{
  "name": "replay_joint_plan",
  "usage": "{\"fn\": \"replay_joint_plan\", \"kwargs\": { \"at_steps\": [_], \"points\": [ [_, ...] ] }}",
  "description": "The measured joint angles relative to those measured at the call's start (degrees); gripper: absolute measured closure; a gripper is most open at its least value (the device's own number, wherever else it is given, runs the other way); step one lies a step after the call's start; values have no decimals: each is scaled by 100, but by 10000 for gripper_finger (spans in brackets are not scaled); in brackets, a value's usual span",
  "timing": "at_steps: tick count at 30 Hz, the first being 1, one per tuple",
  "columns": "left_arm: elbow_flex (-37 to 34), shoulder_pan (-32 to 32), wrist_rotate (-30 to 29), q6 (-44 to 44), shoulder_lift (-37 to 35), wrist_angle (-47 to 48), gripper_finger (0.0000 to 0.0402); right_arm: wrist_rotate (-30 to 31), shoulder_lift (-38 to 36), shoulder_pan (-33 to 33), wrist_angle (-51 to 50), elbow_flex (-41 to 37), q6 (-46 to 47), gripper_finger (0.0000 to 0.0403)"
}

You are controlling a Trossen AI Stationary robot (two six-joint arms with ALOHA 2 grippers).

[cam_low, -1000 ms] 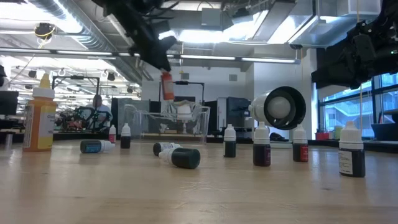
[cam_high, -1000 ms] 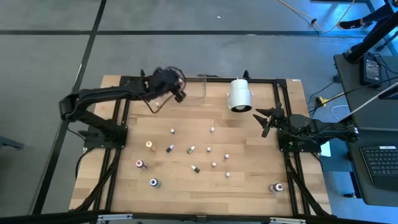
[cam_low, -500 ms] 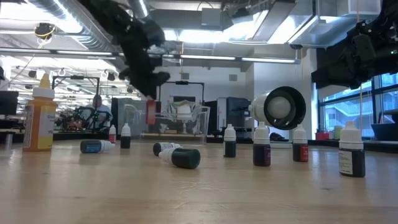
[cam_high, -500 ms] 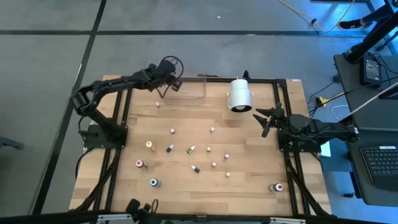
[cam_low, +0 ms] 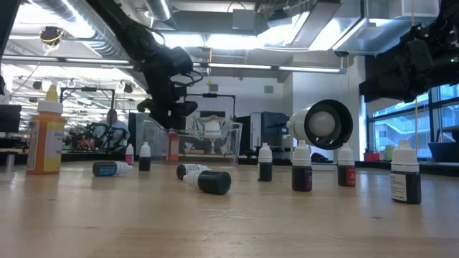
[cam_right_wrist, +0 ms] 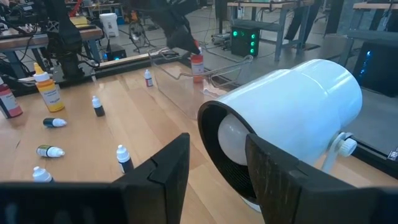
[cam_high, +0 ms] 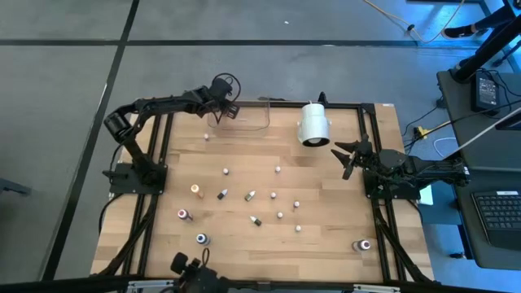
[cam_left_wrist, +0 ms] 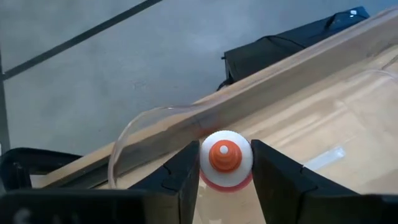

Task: Pick & Place food coloring
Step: Put the orange food coloring bottle into the transparent bin

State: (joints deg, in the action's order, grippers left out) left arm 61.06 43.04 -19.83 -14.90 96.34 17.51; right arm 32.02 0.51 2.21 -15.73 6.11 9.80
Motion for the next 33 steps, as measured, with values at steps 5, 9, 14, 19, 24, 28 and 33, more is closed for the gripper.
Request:
{"fn": "replay_joint_plan", "kwargs": {
  "at_steps": [5,9,14,19,24,28,33],
  "points": [
    [6,25,-10,6,-1,0,266,-1,2,-1,-2,0,0,244],
    [-3,25,7,56,-116,50,265,-1,1,-1,-2,-1,-1,244],
    [-3,25,6,64,-230,38,265,-4,0,-1,-4,0,0,244],
    [-3,25,12,64,-232,43,261,-4,0,-2,-4,-1,-1,244],
    [-3,18,21,64,-232,45,261,-5,1,0,-4,0,-1,244],
    [-3,18,24,64,-235,47,261,-6,0,-2,-4,0,0,244],
    [-3,18,36,64,-235,51,261,-6,0,0,-6,-2,0,244]
  ]
}}
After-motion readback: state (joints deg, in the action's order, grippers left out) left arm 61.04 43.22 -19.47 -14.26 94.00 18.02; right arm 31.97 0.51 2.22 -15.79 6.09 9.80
